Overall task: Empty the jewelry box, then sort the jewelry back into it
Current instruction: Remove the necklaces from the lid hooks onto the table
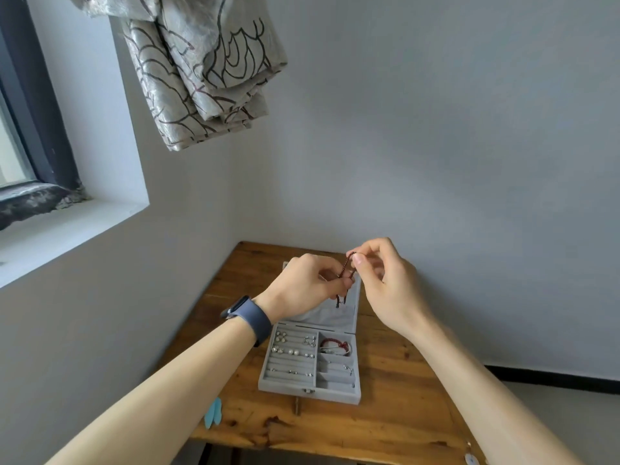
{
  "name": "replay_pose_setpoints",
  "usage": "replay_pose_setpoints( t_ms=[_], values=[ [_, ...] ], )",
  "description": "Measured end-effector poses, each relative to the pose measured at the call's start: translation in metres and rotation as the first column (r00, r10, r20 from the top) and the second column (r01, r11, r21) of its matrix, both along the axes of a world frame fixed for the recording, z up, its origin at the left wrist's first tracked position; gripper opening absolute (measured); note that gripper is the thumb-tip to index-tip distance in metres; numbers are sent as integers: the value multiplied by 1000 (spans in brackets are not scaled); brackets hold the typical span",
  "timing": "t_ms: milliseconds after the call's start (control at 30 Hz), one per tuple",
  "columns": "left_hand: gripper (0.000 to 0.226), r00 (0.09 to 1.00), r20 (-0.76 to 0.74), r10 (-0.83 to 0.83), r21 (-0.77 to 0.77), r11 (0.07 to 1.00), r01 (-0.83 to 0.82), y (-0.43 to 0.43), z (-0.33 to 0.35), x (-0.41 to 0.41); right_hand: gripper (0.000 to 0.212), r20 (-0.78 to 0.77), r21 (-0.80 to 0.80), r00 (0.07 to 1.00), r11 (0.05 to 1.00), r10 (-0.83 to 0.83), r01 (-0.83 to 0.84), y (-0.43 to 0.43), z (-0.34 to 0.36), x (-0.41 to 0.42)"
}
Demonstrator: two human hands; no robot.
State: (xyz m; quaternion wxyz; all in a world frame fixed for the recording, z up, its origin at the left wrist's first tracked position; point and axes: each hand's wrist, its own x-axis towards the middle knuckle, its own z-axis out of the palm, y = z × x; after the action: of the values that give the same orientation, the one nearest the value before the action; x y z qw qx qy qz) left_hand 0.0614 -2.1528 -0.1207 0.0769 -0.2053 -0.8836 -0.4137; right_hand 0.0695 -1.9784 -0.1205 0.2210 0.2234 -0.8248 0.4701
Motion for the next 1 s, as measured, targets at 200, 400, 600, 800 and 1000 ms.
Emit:
replay_pose_setpoints(
  t_ms=[200, 400, 600, 800, 1000],
  values=[
    [16, 1000, 16, -1, 240, 971, -3, -3, 8, 11, 35, 190, -193, 976, 979, 103, -66, 8, -42, 2],
    [17, 998, 56, 0, 448, 893, -25, -2, 36, 7, 55, 382, 56, 924, 997, 20, -45, 3, -64, -3],
    [19, 994, 102, -28, 522, 852, -29, -4, 44, 12, 16, 448, 133, 894, 988, 12, -81, -9, -74, -2],
    [22, 992, 127, 26, 471, 878, -83, -17, 30, 15, 17, 528, 69, 848, 993, 48, -100, -11, -101, 9],
    [16, 976, 212, 45, 467, 873, -141, -28, 5, 16, 19, 666, -204, 731, 979, 150, -16, -6, -132, 32]
  ],
)
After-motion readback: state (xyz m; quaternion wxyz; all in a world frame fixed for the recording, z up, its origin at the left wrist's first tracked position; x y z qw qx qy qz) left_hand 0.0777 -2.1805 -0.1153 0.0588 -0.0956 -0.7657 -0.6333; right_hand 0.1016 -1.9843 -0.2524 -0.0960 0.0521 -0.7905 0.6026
